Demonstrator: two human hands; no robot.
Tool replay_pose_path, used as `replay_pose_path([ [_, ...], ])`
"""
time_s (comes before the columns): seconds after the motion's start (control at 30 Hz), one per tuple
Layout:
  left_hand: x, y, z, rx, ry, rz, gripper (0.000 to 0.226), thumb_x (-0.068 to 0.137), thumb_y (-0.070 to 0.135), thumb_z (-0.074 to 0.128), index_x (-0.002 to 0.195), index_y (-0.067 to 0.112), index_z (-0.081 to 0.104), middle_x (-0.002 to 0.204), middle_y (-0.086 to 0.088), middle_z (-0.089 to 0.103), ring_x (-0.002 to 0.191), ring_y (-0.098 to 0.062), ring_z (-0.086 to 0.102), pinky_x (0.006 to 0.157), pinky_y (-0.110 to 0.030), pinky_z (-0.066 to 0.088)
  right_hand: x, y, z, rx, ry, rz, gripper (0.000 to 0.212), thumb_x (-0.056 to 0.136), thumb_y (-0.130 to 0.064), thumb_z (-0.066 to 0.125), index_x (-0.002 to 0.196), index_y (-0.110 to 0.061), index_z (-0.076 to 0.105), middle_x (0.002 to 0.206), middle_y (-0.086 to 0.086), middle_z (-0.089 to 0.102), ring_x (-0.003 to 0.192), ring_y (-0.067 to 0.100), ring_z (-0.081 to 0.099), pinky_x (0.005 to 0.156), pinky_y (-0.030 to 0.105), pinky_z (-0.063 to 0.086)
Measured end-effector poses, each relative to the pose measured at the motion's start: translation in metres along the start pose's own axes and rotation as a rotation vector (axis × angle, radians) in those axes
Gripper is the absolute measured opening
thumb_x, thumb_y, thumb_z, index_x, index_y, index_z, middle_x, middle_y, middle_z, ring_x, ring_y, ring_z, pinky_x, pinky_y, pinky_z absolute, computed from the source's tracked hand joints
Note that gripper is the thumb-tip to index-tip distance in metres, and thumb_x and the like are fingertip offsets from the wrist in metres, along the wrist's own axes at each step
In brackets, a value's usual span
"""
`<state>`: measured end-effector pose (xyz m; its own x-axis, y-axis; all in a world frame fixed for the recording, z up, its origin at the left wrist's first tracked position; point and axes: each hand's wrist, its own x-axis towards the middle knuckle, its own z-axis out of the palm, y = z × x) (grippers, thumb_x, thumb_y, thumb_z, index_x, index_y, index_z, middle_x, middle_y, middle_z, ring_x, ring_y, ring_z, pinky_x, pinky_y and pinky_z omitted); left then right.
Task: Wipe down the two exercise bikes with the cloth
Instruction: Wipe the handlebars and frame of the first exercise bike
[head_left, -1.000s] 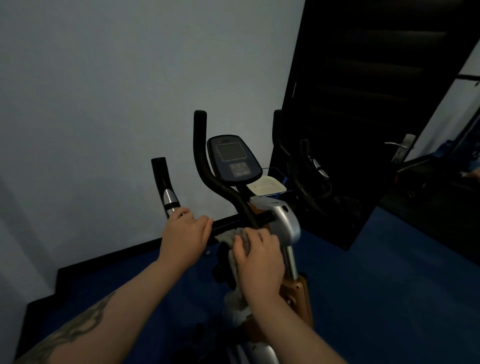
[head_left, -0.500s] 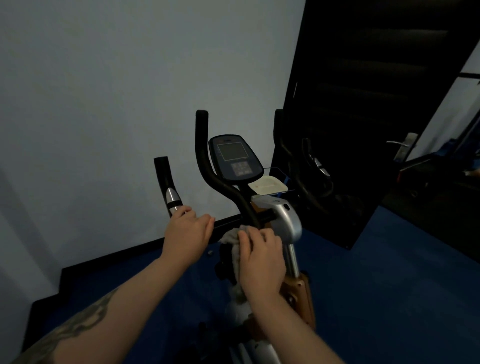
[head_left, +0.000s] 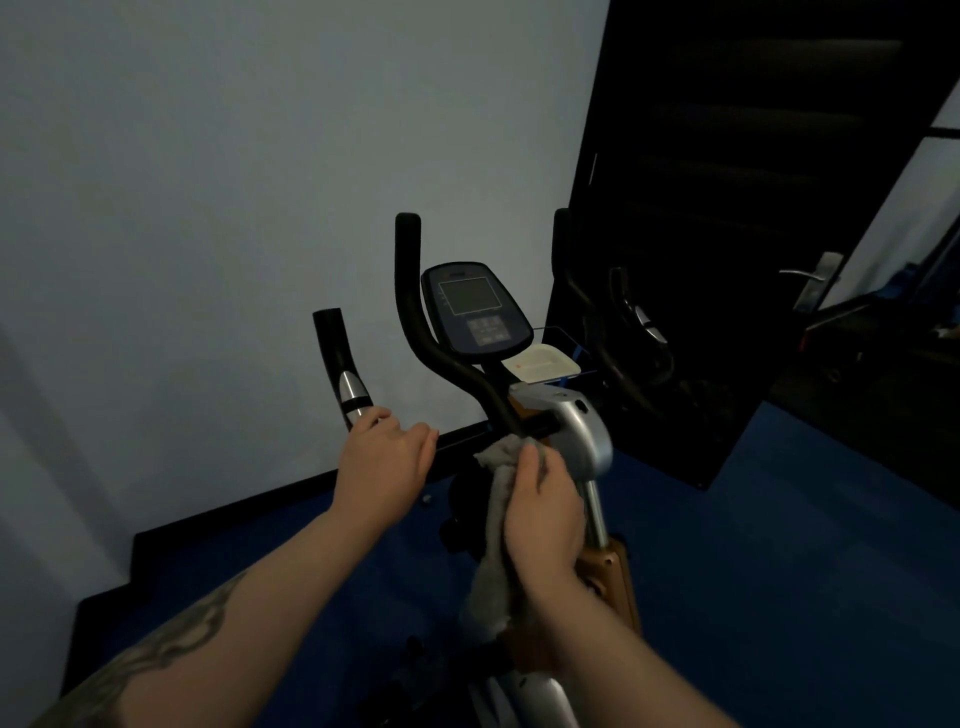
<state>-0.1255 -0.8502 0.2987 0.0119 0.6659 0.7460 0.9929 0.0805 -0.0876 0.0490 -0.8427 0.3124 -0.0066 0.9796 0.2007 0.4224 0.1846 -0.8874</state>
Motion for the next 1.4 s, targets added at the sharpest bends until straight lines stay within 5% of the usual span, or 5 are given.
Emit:
replay_pose_path([
  [0.13, -0.001, 0.000, 0.001, -0.006, 0.016, -0.025, 0.033, 0.092, 0.019, 0.055, 0.060, 0.013, 0.059, 0.048, -0.005, 0.050, 0.048, -0.022, 0.047, 0.083, -0.034, 0.044, 0.032, -0.011, -0.012, -0.281, -0.191, -0.114, 0.033, 0.103, -0.042, 0.033, 0.092, -0.023, 0.058, 0.077, -0.006, 0.060, 0.070, 0.009, 0.055, 0.059, 0.028, 0.038],
  [0.33, -0.001, -0.001, 0.002, 0.011, 0.026, -0.002, 0.029, 0.081, 0.009, 0.071, 0.058, 0.013, 0.056, 0.046, -0.003, 0.046, 0.046, -0.021, 0.043, 0.084, -0.031, 0.037, -0.029, 0.019, 0.005, 0.191, 0.108, -0.018, 0.028, 0.097, -0.047, 0.031, 0.096, -0.029, 0.052, 0.088, -0.010, 0.062, 0.081, 0.004, 0.060, 0.064, 0.023, 0.043],
  [0.93, 0.002, 0.002, 0.000, 0.009, -0.004, -0.009, 0.028, 0.084, 0.011, 0.068, 0.058, 0.014, 0.057, 0.047, -0.004, 0.051, 0.048, -0.022, 0.049, 0.083, -0.032, 0.039, 0.046, -0.015, -0.024, -0.878, -0.392, -0.563, 0.022, 0.102, -0.027, 0.032, 0.099, -0.015, 0.050, 0.098, 0.007, 0.061, 0.083, 0.026, 0.061, 0.059, 0.031, 0.038],
  [1.1, 0.001, 0.001, 0.002, 0.002, 0.006, -0.025, 0.028, 0.085, 0.014, 0.061, 0.058, 0.014, 0.057, 0.047, -0.005, 0.049, 0.048, -0.022, 0.048, 0.083, -0.032, 0.039, -0.021, 0.008, 0.000, -0.432, 0.094, -0.387, 0.022, 0.096, -0.028, 0.052, 0.114, -0.021, 0.064, 0.109, 0.000, 0.059, 0.090, 0.019, 0.054, 0.071, 0.033, 0.045],
  [1.4, 0.002, 0.002, -0.003, 0.011, -0.034, -0.020, 0.027, 0.077, 0.007, 0.074, 0.057, 0.013, 0.057, 0.046, -0.004, 0.048, 0.046, -0.022, 0.046, 0.080, -0.033, 0.043, 0.036, -0.011, -0.013, -0.608, -0.231, -0.371, 0.041, 0.102, -0.050, 0.026, 0.080, -0.020, 0.043, 0.078, 0.005, 0.064, 0.078, 0.027, 0.063, 0.056, 0.032, 0.033],
])
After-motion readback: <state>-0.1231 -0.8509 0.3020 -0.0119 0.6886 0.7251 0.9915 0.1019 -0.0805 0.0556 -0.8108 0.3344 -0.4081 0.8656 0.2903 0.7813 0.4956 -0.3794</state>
